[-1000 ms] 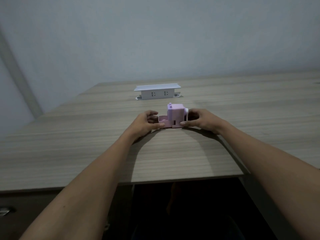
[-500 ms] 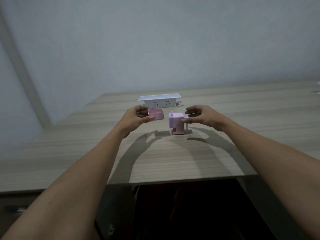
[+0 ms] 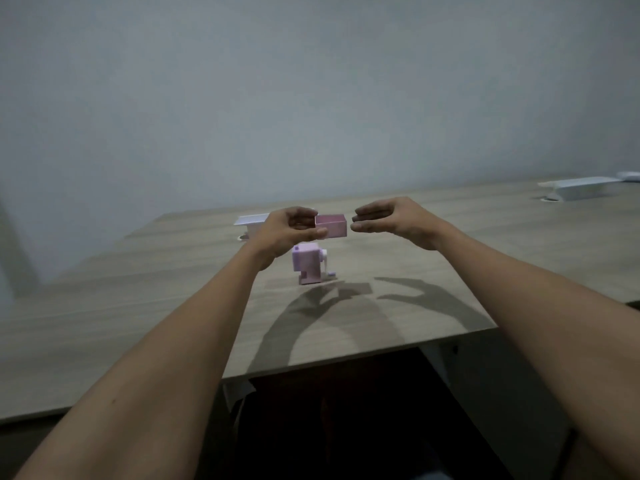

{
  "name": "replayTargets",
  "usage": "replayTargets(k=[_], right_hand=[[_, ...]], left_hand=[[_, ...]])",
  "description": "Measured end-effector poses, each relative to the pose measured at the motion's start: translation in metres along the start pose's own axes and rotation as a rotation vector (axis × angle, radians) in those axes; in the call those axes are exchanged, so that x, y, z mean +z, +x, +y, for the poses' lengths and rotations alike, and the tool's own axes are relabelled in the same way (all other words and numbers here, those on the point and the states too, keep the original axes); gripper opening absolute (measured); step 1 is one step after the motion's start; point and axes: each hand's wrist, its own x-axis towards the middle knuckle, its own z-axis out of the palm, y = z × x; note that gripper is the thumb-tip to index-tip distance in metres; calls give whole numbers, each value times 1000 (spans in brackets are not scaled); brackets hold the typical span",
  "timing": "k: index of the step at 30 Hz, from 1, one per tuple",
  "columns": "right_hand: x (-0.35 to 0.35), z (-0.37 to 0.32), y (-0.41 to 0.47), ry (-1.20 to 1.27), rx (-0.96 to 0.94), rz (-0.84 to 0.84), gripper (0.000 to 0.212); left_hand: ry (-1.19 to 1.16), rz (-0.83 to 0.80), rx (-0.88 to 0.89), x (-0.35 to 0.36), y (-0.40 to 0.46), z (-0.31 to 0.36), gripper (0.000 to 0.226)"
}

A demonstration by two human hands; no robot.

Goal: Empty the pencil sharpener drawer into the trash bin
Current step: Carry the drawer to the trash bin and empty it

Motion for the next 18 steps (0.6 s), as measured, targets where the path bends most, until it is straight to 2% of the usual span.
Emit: replayTargets(k=[7, 18], right_hand=[[-69, 15, -53, -50, 54, 135, 60], [-167, 37, -154, -132, 166, 329, 59]], left_hand=[[-70, -137, 89, 87, 26, 25, 58], [-233, -381, 144, 235, 41, 62, 65]])
